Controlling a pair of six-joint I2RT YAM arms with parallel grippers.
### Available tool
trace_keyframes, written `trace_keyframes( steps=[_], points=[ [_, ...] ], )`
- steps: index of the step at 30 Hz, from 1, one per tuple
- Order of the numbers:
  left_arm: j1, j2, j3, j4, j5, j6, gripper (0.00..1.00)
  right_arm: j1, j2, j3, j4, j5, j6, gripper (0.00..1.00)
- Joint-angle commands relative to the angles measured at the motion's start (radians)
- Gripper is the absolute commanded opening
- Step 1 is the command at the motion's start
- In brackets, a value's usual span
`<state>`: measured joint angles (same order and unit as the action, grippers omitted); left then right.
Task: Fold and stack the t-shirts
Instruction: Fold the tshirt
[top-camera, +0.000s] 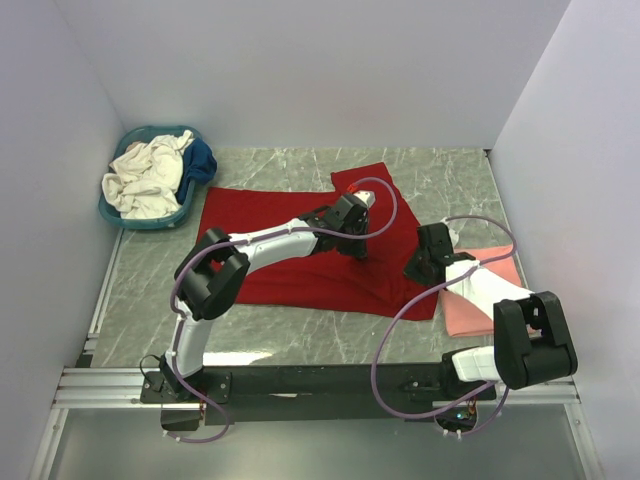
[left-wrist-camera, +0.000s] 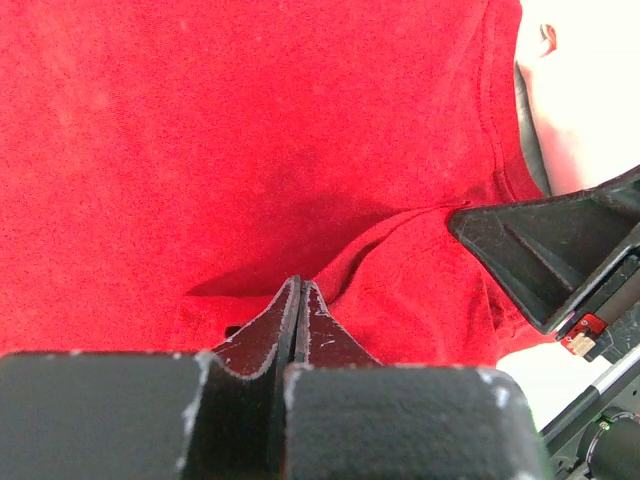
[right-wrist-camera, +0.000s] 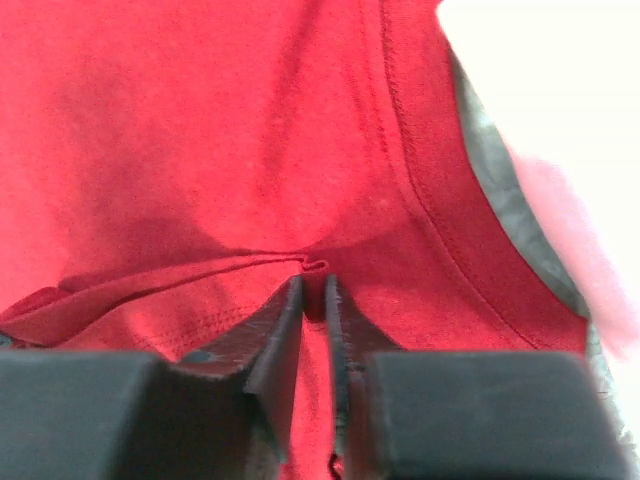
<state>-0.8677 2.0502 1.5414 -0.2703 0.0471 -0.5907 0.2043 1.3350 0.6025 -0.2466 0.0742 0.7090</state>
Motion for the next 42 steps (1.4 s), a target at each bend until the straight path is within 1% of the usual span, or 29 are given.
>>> trace_keyframes(
  steps=[1,6,7,9,15,17,22,29,35,42],
  points=[
    [-0.004,-0.071,-0.004,0.008,-0.023,0.003,0.01,-0.006,0.003,0.046,0.026,0.004,-0.008,0.19],
    [-0.004,-0.079,-0.009,0.008,-0.030,0.005,0.01,-0.008,-0.005,0.069,0.017,0.010,-0.016,0.06],
    [-0.002,-0.079,-0.009,0.006,-0.035,0.005,0.01,-0.008,-0.007,0.074,0.012,0.010,-0.017,0.03],
    [-0.001,-0.081,-0.010,0.006,-0.038,0.005,0.01,-0.006,-0.004,0.094,0.007,0.015,-0.023,0.00],
    [0.015,-0.068,-0.004,-0.012,-0.044,-0.020,0.01,-0.006,0.010,0.184,-0.029,0.047,-0.043,0.00],
    [0.024,-0.062,-0.003,-0.012,-0.072,-0.031,0.01,-0.006,0.016,0.207,-0.031,0.058,-0.052,0.00],
    [0.050,-0.035,0.006,-0.004,-0.061,-0.063,0.01,-0.009,0.075,0.290,-0.046,0.098,-0.066,0.00],
    [0.061,0.002,0.054,-0.018,-0.078,-0.077,0.01,-0.023,0.101,0.328,-0.037,0.107,-0.062,0.00],
    [0.072,0.019,0.077,-0.038,-0.092,-0.100,0.01,-0.026,0.170,0.384,-0.036,0.105,-0.072,0.00],
    [0.081,0.024,0.077,-0.050,-0.107,-0.115,0.01,-0.026,0.211,0.402,0.004,0.102,-0.069,0.00]
  ],
)
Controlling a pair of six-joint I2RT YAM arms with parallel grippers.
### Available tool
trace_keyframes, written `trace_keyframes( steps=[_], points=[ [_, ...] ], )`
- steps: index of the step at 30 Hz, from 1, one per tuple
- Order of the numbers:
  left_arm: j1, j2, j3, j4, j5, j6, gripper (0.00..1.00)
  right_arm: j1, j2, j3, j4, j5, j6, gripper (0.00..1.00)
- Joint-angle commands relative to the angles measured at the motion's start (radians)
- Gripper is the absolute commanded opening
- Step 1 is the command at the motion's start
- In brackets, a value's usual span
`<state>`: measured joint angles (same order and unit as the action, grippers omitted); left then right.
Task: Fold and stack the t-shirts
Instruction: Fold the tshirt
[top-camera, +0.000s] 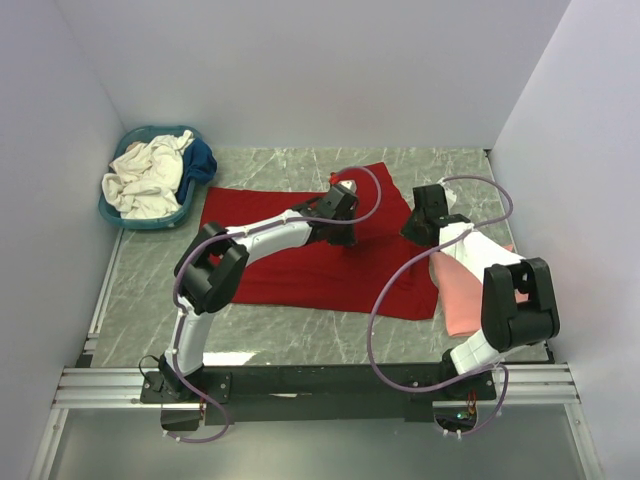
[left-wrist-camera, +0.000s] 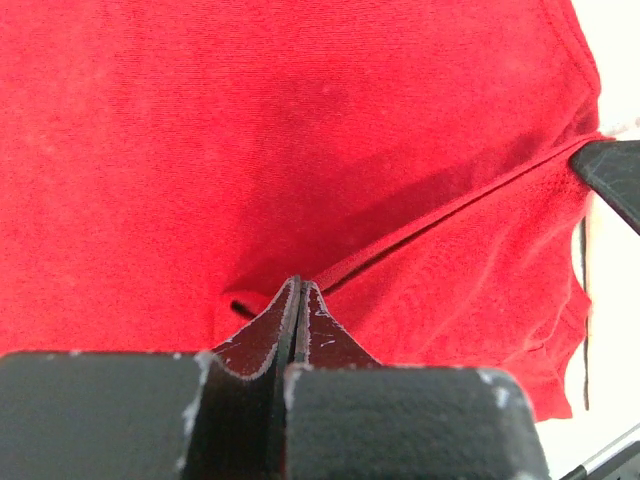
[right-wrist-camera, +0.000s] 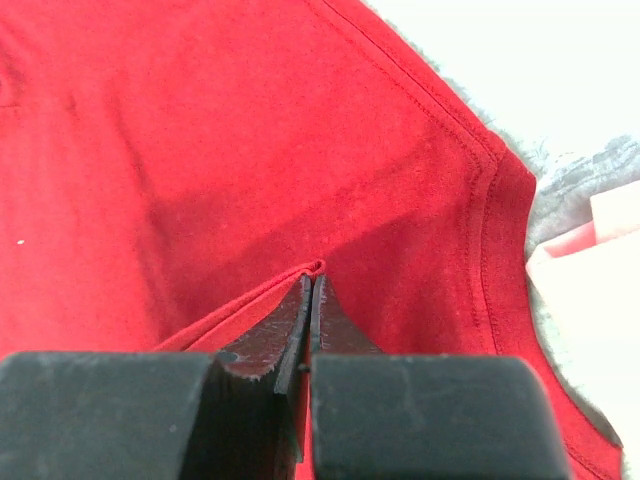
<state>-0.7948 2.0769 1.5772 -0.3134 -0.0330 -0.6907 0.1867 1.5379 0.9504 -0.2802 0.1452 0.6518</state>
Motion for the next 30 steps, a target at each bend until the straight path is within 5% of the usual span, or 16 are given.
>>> trace_keyframes(
  steps=[1,11,13,16,17,21,30],
  points=[
    [0.009,-0.005,0.041,-0.007,-0.030,-0.015,0.01,-0.009,0.011,0.056,0.036,0.036,-0.011,0.00],
    [0.017,0.012,0.063,-0.018,-0.045,-0.023,0.02,-0.024,0.053,0.086,0.058,0.030,-0.020,0.00],
    [0.017,0.012,0.066,-0.021,-0.050,-0.021,0.09,-0.026,0.065,0.100,0.058,0.024,-0.024,0.00],
    [0.020,-0.004,0.052,-0.024,-0.085,-0.010,0.25,-0.024,0.085,0.106,0.049,0.021,-0.037,0.12],
    [0.031,-0.024,0.047,-0.026,-0.094,-0.006,0.29,-0.027,0.094,0.117,0.044,0.014,-0.040,0.26],
    [0.098,-0.099,0.003,-0.027,-0.101,-0.026,0.38,-0.030,0.094,0.155,0.007,-0.015,-0.055,0.59],
    [0.370,-0.173,0.020,-0.151,-0.224,-0.115,0.39,-0.033,0.204,0.393,-0.037,-0.142,-0.122,0.62]
  ],
)
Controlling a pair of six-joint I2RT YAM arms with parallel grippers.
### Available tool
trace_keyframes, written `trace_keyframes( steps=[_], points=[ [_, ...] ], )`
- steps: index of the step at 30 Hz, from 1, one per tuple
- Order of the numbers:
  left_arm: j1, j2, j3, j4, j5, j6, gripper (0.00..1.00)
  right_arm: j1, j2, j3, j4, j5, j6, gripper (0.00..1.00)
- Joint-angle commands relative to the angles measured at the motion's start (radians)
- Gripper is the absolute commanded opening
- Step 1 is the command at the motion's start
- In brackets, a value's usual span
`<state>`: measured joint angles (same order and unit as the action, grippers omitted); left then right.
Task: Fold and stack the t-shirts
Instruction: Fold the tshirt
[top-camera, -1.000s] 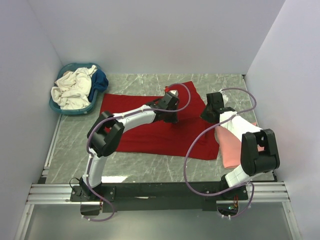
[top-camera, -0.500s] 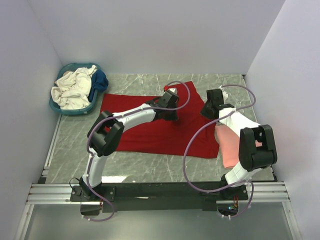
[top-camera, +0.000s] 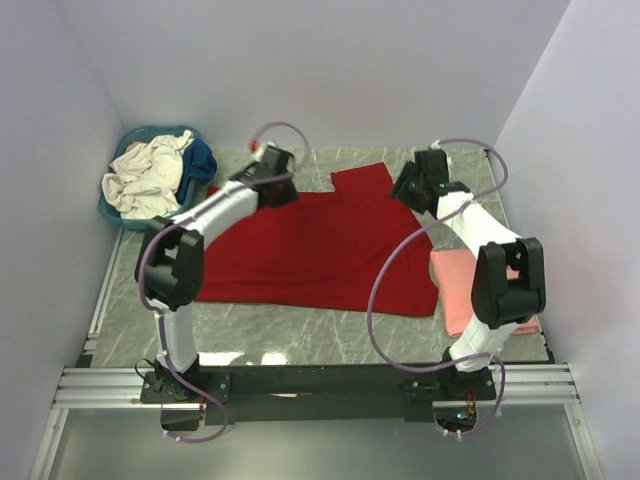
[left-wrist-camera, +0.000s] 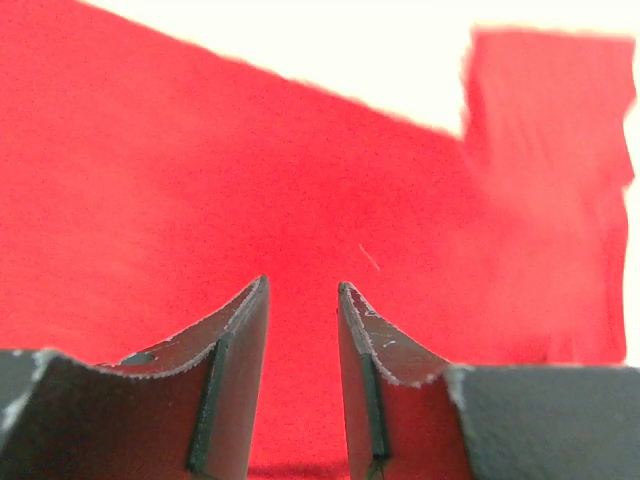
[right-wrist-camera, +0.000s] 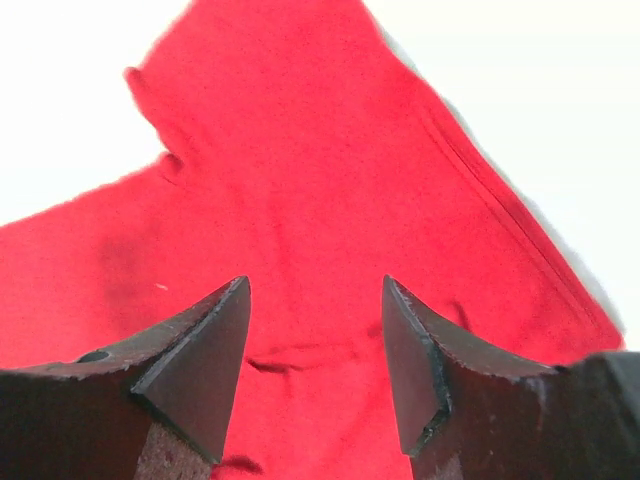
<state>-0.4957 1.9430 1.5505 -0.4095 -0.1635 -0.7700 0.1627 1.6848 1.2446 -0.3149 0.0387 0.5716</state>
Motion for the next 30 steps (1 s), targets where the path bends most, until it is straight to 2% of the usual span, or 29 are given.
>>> trace_keyframes(
  steps=[1,5,8,18,24,30],
  points=[
    [0.091,-0.015,0.084,-0.083,-0.119,-0.025,0.39,-0.011,0.105,0.154,-0.001,-0.063,-0.048,0.62],
    [0.187,0.075,0.206,-0.158,-0.234,0.017,0.38,-0.032,0.246,0.314,0.008,-0.154,-0.058,0.61],
    [0.229,0.126,0.266,-0.123,-0.292,0.087,0.37,-0.048,0.332,0.415,0.022,-0.189,-0.062,0.60],
    [0.298,0.379,0.554,-0.164,-0.389,0.215,0.36,-0.091,0.550,0.708,-0.019,-0.255,-0.093,0.59],
    [0.333,0.448,0.573,-0.157,-0.439,0.225,0.36,-0.101,0.651,0.846,-0.033,-0.290,-0.095,0.59],
    [0.356,0.494,0.572,-0.157,-0.433,0.221,0.37,-0.114,0.719,0.911,-0.050,-0.316,-0.070,0.60]
  ],
)
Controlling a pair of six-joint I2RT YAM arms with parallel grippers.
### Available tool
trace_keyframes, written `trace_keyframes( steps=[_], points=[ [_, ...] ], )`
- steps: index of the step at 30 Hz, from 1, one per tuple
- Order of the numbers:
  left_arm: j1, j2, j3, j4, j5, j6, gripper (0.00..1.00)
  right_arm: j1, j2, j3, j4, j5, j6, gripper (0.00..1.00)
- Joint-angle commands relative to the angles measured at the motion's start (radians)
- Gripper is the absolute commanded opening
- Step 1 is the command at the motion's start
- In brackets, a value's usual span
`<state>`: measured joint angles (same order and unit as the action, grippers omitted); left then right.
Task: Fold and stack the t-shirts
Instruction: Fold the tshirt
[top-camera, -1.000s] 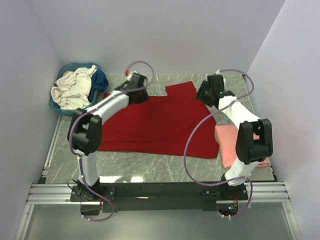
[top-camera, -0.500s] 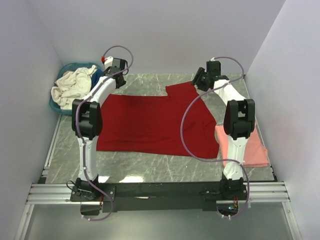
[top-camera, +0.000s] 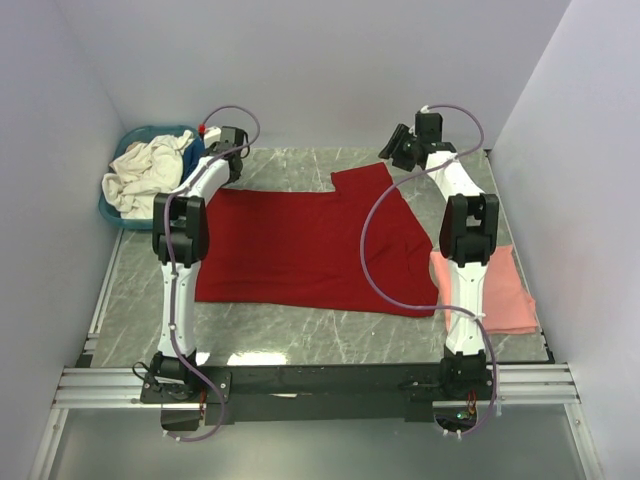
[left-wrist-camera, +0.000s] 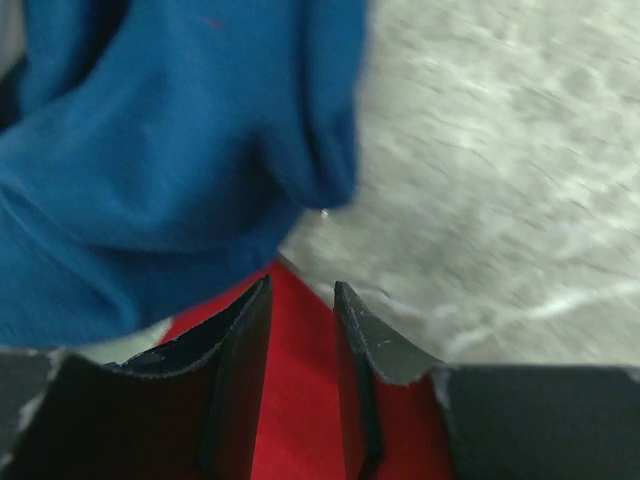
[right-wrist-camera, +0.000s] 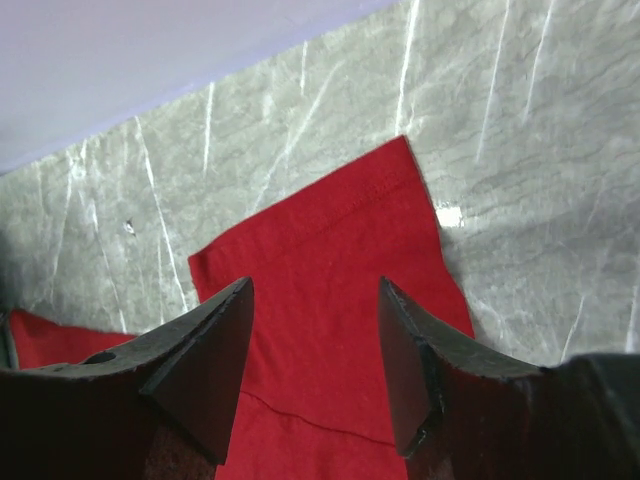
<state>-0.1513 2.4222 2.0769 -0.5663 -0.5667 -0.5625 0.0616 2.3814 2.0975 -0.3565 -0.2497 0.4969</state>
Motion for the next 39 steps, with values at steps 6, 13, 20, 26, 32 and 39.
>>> trace_keyframes(
  steps=[6,13,20,26,32,39],
  points=[
    [0.025,0.041,0.051,0.003,-0.027,0.012,0.40,-0.013,0.050,0.055,0.004,-0.031,0.022,0.61],
    [0.050,0.066,0.084,-0.012,0.053,0.009,0.41,-0.022,0.085,0.096,-0.044,-0.016,0.040,0.64],
    [0.061,0.075,0.075,-0.055,0.113,0.003,0.36,-0.026,0.090,0.096,-0.055,-0.017,0.046,0.65],
    [0.061,0.066,0.048,-0.067,0.108,0.004,0.23,-0.029,0.094,0.094,-0.058,-0.037,0.048,0.65],
    [0.061,0.060,0.029,-0.073,0.122,-0.004,0.00,-0.029,0.119,0.116,-0.087,-0.045,0.058,0.66],
    [0.058,-0.009,-0.041,-0.012,0.151,-0.011,0.00,-0.032,0.160,0.167,-0.124,-0.039,0.097,0.66]
  ],
)
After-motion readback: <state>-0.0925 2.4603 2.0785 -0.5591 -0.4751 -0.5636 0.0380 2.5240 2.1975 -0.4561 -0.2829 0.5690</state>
